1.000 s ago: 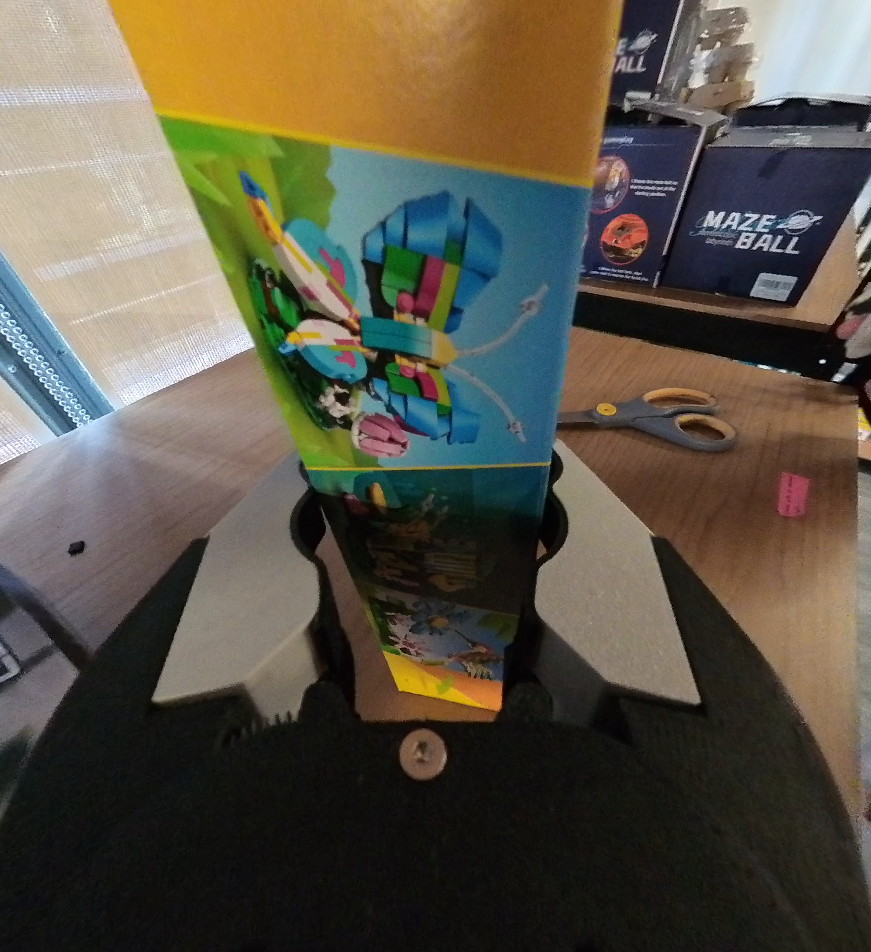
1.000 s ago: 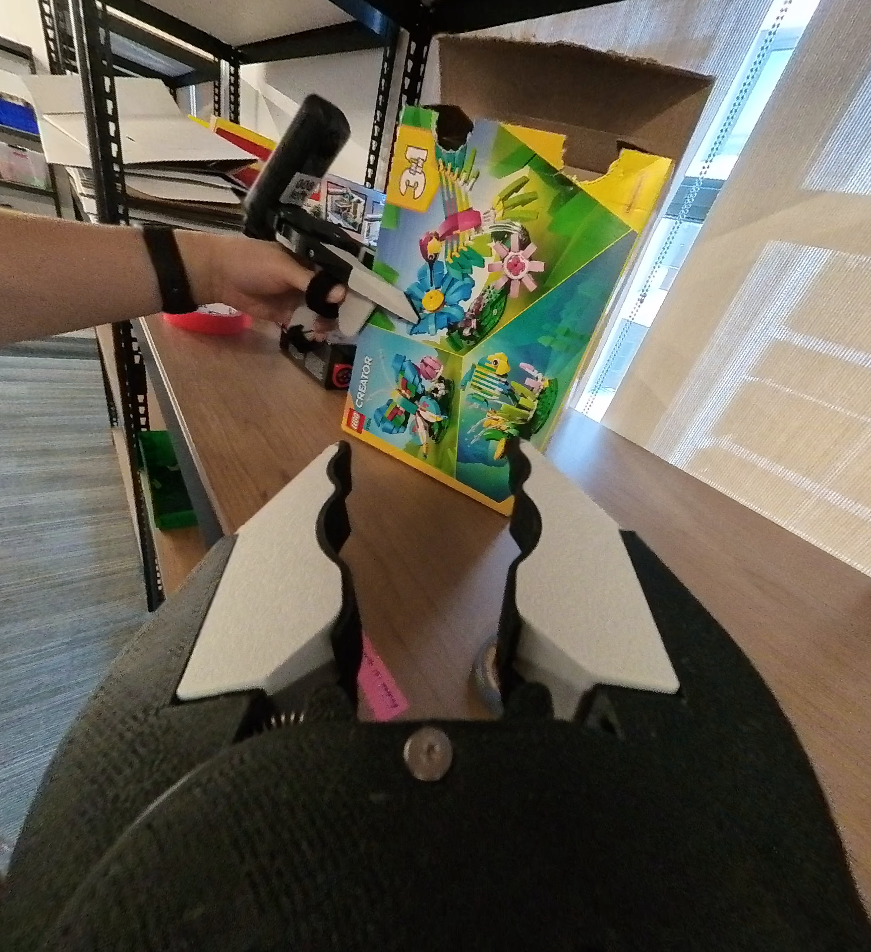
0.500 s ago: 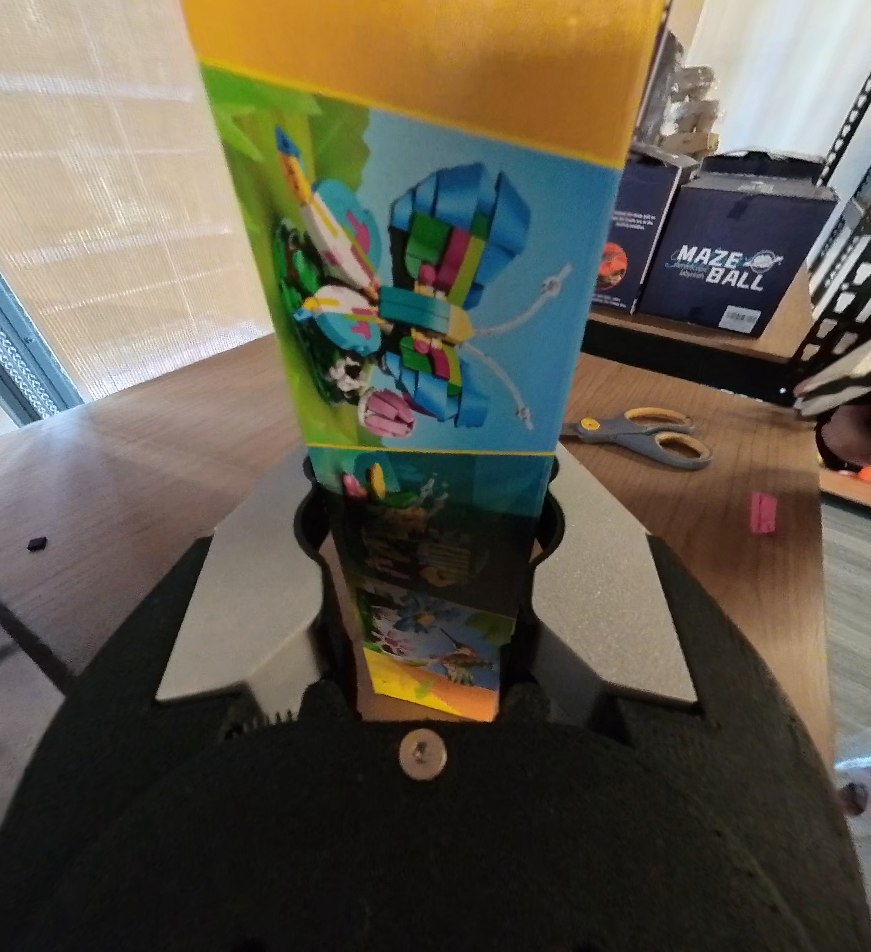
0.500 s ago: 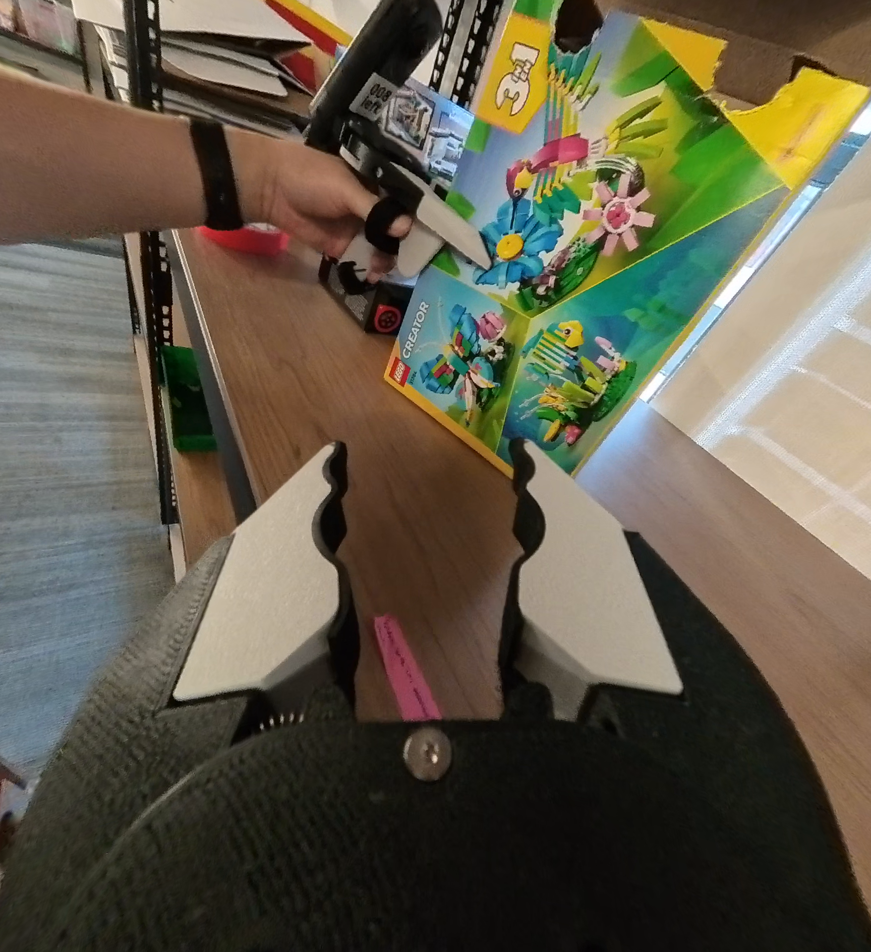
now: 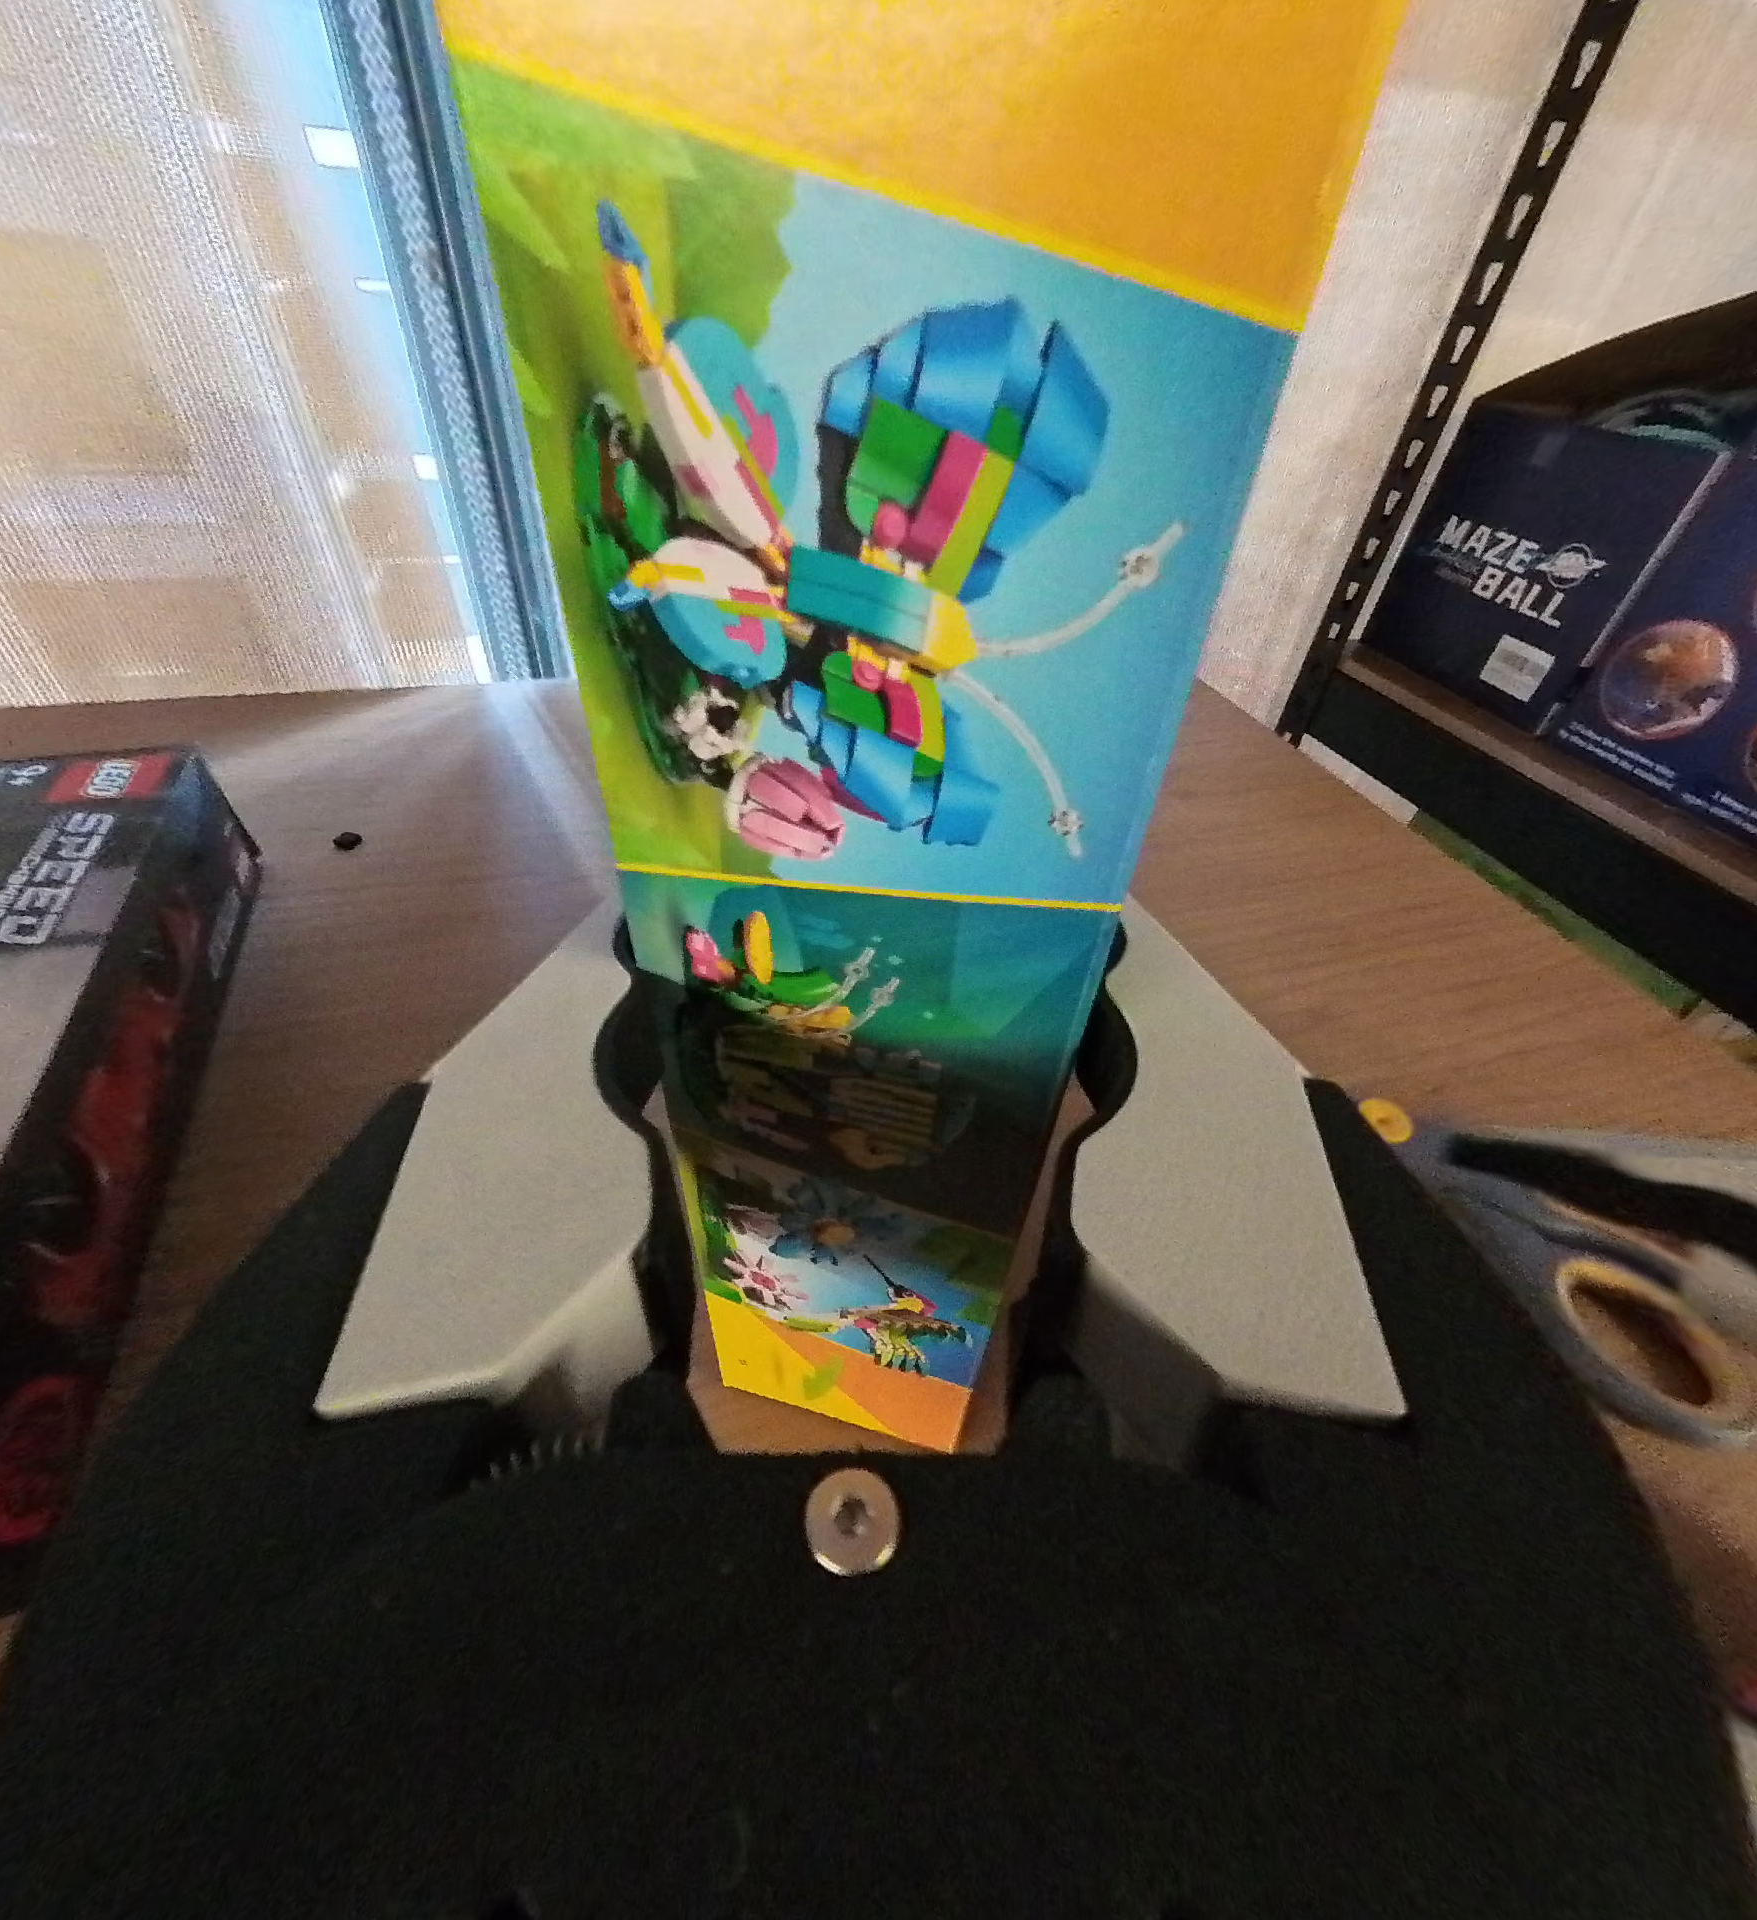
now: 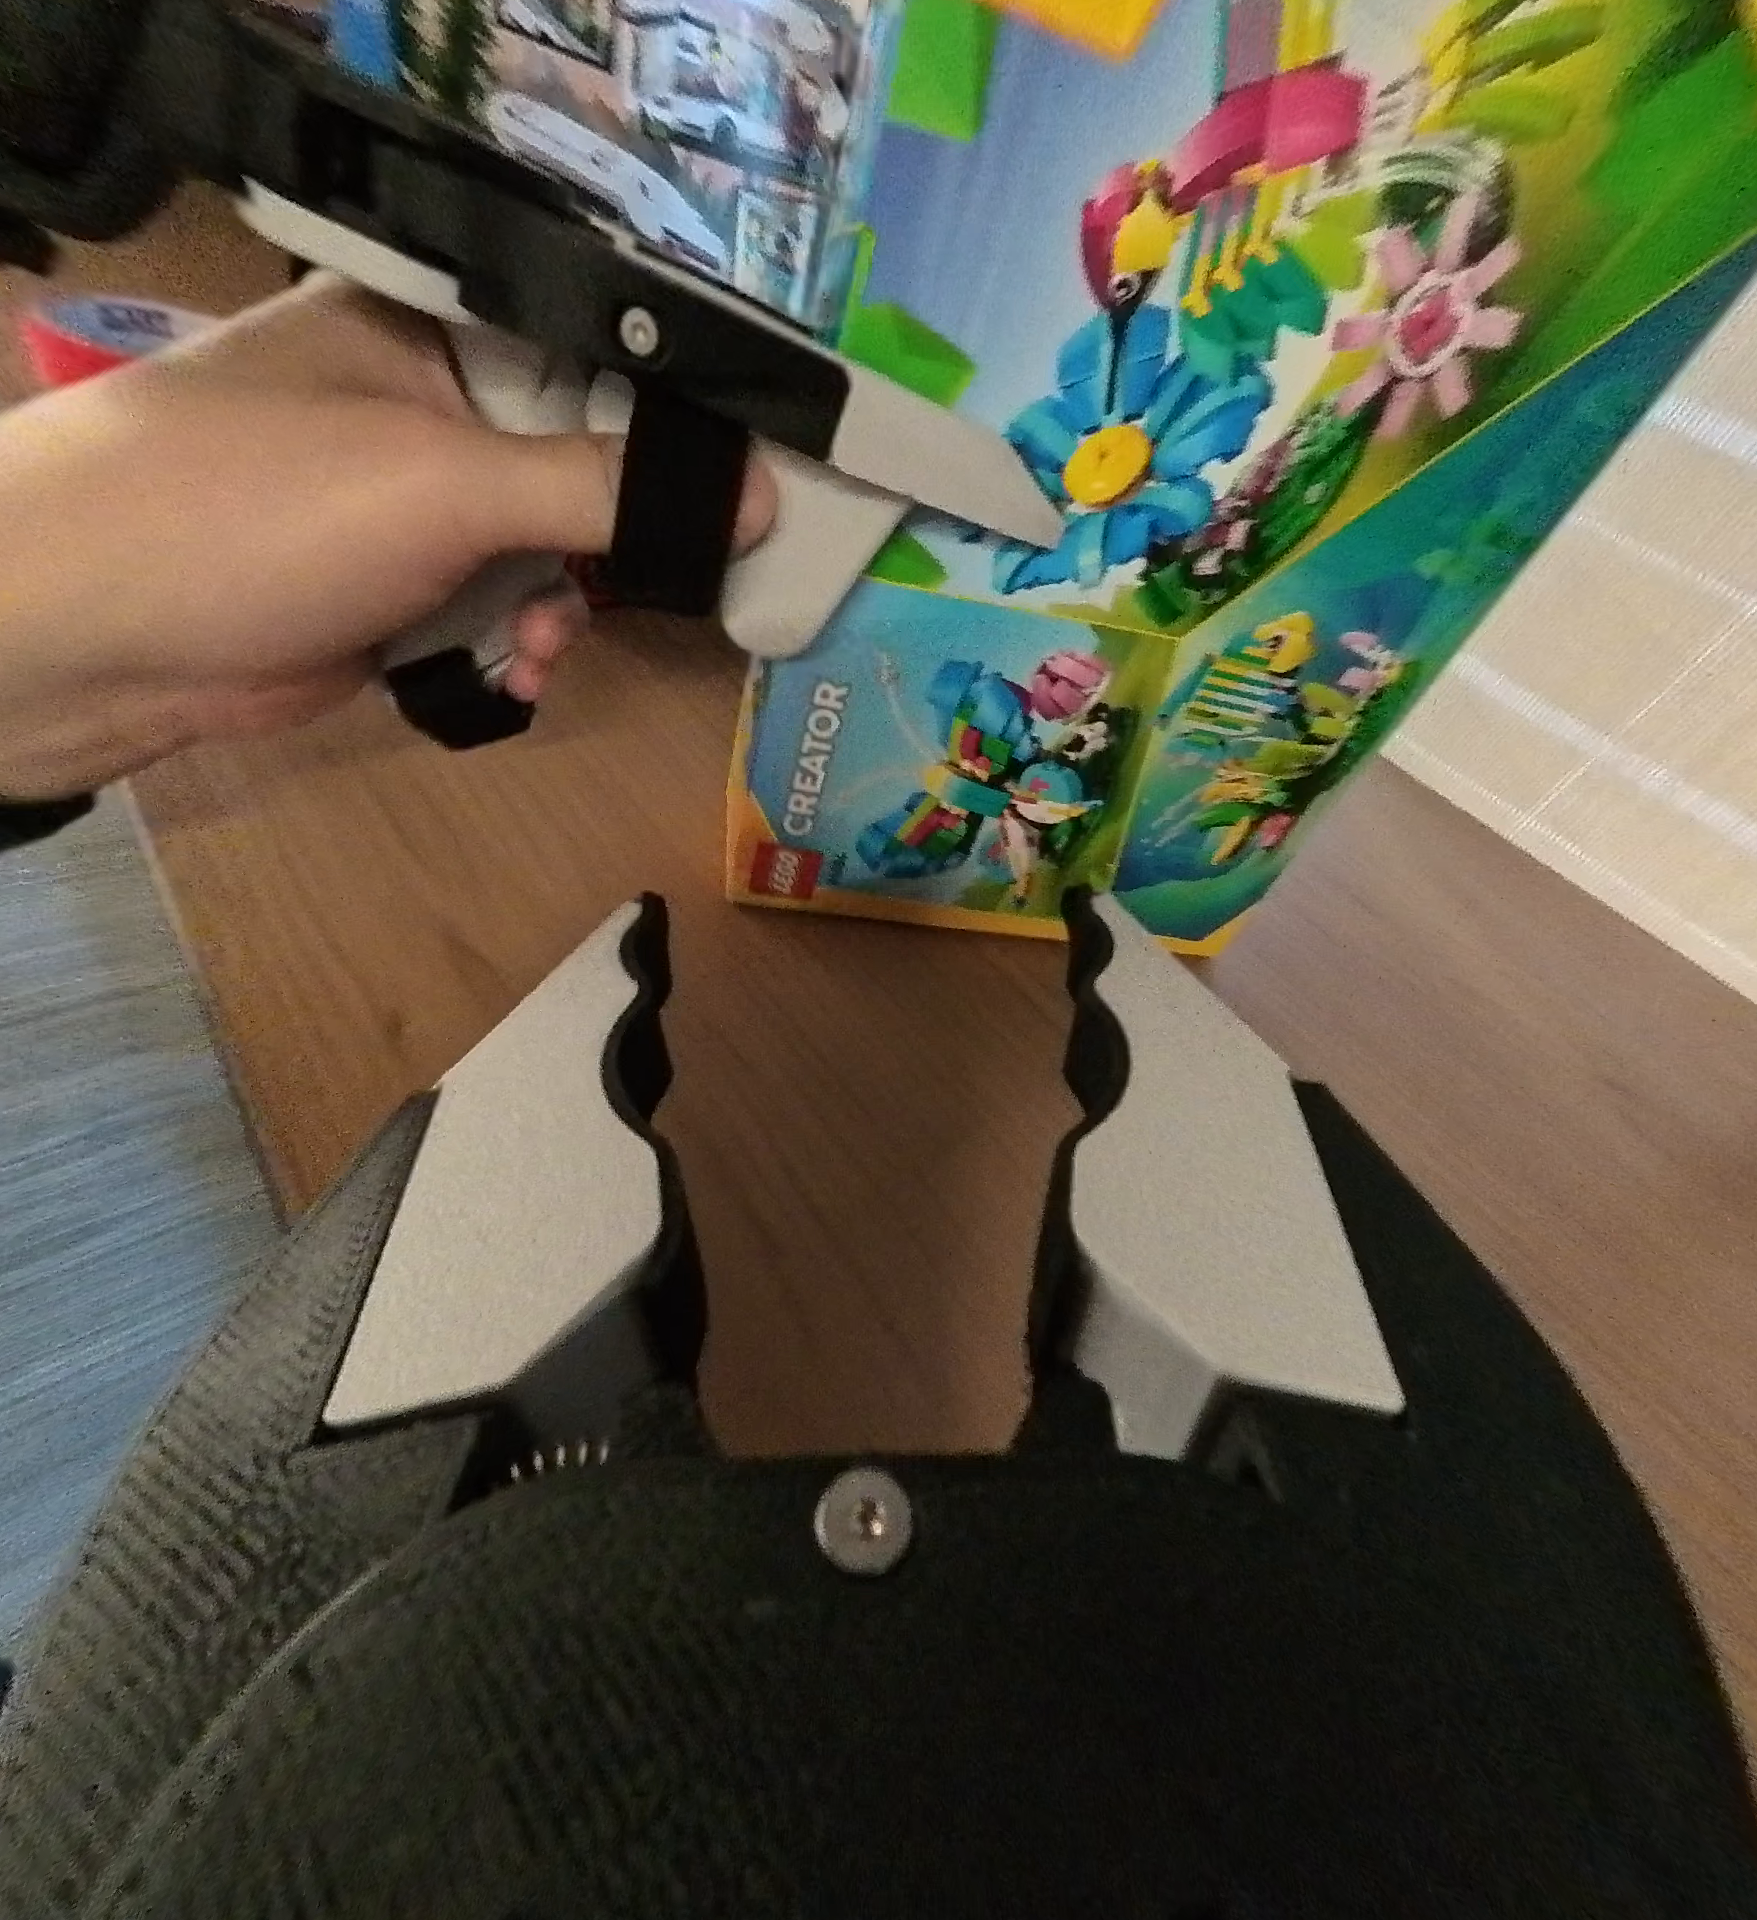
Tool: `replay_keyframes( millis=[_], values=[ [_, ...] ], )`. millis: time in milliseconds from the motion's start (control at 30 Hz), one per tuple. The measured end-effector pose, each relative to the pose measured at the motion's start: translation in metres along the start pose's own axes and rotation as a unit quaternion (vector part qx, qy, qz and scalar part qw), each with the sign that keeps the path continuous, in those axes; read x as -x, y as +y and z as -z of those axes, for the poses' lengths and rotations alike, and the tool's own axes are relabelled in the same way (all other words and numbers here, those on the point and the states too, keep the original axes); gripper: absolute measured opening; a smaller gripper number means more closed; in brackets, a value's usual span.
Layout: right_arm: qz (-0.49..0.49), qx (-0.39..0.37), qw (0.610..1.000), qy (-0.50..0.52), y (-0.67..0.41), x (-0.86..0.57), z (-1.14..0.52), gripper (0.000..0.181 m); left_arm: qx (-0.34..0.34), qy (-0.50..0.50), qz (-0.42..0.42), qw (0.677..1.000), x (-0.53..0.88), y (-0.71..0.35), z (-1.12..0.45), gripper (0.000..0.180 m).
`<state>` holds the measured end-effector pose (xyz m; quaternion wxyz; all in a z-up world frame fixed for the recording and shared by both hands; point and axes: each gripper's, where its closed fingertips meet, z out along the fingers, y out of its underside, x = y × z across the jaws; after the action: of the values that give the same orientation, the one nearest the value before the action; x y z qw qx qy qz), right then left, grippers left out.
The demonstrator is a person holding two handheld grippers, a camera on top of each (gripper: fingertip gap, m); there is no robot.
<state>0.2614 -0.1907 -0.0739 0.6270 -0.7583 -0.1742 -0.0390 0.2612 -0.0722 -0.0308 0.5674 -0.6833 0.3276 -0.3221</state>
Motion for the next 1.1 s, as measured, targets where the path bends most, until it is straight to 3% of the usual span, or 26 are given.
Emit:
replay_keyframes(
  millis=[200, 367, 467, 533, 667, 733, 833, 967, 1033, 1100],
  values=[
    [0.006, 0.053, 0.998, 0.042, 0.014, -0.003, -0.042, 0.084, 0.064, 0.075, 0.099, 0.990, -0.040, 0.030, -0.004, 0.086],
    [0.006, 0.069, 0.996, 0.061, 0.018, -0.009, -0.060, 0.088, 0.049, 0.115, 0.103, 0.987, -0.038, 0.042, 0.006, 0.080],
    [0.007, 0.081, 0.993, 0.086, 0.020, -0.017, -0.062, 0.082, 0.029, 0.090, 0.034, 0.995, -0.014, 0.048, 0.029, 0.091],
    [0.003, 0.071, 0.993, 0.091, 0.017, -0.017, -0.057, 0.081, 0.014, 0.010, -0.046, 0.999, 0.029, 0.050, 0.049, 0.090],
    [0.036, -0.026, 0.992, 0.117, -0.027, -0.001, -0.028, 0.060, -0.008, -0.120, -0.220, 0.968, 0.124, 0.032, 0.094, 0.098],
    [0.063, -0.085, 0.993, 0.059, -0.058, 0.040, -0.028, 0.055, 0.020, -0.063, -0.265, 0.962, 0.141, 0.035, 0.098, 0.093],
    [0.093, -0.130, 0.987, -0.001, -0.092, 0.092, -0.050, 0.059, 0.113, 0.087, -0.279, 0.950, 0.148, 0.058, 0.090, 0.098],
    [0.120, -0.025, 0.992, 0.007, -0.085, 0.109, -0.124, 0.074, 0.208, 0.105, -0.395, 0.889, 0.196, 0.079, 0.070, 0.104],
    [0.091, 0.004, 0.996, 0.018, -0.088, 0.107, -0.155, 0.071, 0.278, 0.092, -0.421, 0.859, 0.228, 0.099, 0.067, 0.107],
    [0.049, 0.023, 0.998, 0.042, -0.091, 0.094, -0.182, 0.057, 0.259, 0.092, -0.425, 0.863, 0.243, 0.099, 0.064, 0.100]
  ],
)
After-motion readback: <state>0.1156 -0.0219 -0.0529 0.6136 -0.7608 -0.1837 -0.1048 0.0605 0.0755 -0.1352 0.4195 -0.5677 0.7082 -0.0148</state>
